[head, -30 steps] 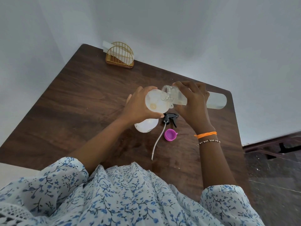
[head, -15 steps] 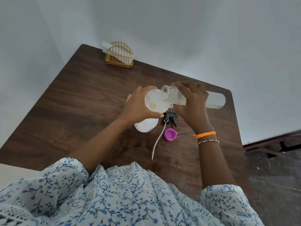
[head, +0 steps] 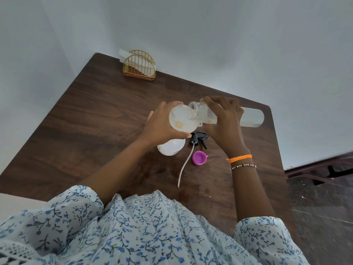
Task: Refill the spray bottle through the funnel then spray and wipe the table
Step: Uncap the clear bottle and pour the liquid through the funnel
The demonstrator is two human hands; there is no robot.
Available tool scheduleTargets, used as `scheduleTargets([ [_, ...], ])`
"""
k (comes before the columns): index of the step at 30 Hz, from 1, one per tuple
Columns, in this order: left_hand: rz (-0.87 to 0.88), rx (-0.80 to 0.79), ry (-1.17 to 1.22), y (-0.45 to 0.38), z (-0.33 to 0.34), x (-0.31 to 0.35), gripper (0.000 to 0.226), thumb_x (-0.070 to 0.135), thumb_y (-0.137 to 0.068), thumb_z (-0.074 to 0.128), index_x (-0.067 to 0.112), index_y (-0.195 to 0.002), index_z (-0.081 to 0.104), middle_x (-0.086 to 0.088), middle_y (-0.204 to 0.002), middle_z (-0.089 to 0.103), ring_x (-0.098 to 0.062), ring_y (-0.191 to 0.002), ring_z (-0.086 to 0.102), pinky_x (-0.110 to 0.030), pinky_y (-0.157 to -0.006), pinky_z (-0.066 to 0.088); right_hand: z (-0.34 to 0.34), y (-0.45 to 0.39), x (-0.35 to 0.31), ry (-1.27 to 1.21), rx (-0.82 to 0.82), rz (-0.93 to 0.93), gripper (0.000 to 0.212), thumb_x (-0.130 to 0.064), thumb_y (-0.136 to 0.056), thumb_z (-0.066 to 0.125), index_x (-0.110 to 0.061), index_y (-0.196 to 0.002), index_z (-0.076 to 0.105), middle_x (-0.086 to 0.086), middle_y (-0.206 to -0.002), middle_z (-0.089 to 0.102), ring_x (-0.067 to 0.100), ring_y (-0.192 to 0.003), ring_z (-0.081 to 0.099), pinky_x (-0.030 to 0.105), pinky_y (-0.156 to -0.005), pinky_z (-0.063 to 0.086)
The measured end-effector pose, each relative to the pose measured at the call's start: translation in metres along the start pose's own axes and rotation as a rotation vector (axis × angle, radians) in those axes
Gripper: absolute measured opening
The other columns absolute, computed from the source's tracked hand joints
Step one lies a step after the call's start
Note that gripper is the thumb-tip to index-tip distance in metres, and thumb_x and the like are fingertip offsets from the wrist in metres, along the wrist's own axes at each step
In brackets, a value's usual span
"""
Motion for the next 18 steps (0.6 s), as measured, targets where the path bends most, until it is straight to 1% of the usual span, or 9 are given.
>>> scheduleTargets([
  [4, 0.003, -0.004, 0.015, 0.0007, -0.0007, -0.0001, 0.088, 0.049, -0.053, 0.083, 0.037, -0.129, 0.04, 0.008, -0.119, 0.044, -0.008, -0.103, 0.042, -0.053, -0.102, 0.037, 0.0009, -0.0002, -0.0002, 0.0, -0.006, -0.002, 0.058, -0.01, -0.064, 0.078, -0.02, -0.119, 0.06, 0.004, -0.116, 0.06, 0.032, -0.105, 0.045, 0.037, -0.082, 0.028],
  [7, 0.005, -0.008, 0.007, 0.001, -0.0001, 0.0012, 0.088, 0.048, -0.055, 0.083, 0.035, -0.13, 0.04, 0.006, -0.121, 0.045, -0.011, -0.107, 0.044, -0.053, -0.102, 0.037, 0.0017, 0.0003, 0.0006, 0.006, -0.005, 0.003, 0.059, -0.01, -0.064, 0.08, -0.022, -0.118, 0.06, 0.003, -0.117, 0.06, 0.031, -0.106, 0.046, 0.039, -0.083, 0.031],
  [12, 0.001, -0.004, 0.008, 0.001, -0.0006, 0.0008, 0.088, 0.049, -0.054, 0.083, 0.036, -0.13, 0.04, 0.008, -0.119, 0.044, -0.007, -0.102, 0.04, -0.052, -0.102, 0.037, 0.0014, -0.0003, 0.0011, 0.008, -0.005, 0.004, 0.059, -0.011, -0.064, 0.08, -0.021, -0.119, 0.06, 0.003, -0.117, 0.06, 0.031, -0.106, 0.046, 0.038, -0.083, 0.028],
  [18, -0.001, -0.007, 0.001, 0.0008, 0.0002, 0.0003, 0.088, 0.049, -0.054, 0.083, 0.036, -0.13, 0.04, 0.006, -0.122, 0.045, -0.006, -0.103, 0.039, -0.053, -0.103, 0.036, 0.0016, -0.001, 0.0018, 0.013, -0.007, 0.0, 0.059, -0.013, -0.064, 0.08, -0.021, -0.119, 0.06, 0.003, -0.118, 0.06, 0.031, -0.105, 0.045, 0.038, -0.082, 0.028],
])
Point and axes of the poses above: each hand's wrist, its own y-axis away from the middle knuckle, its own z-axis out of the palm, x = y × z, the point moved 8 cm from there along -y, towards the middle knuckle
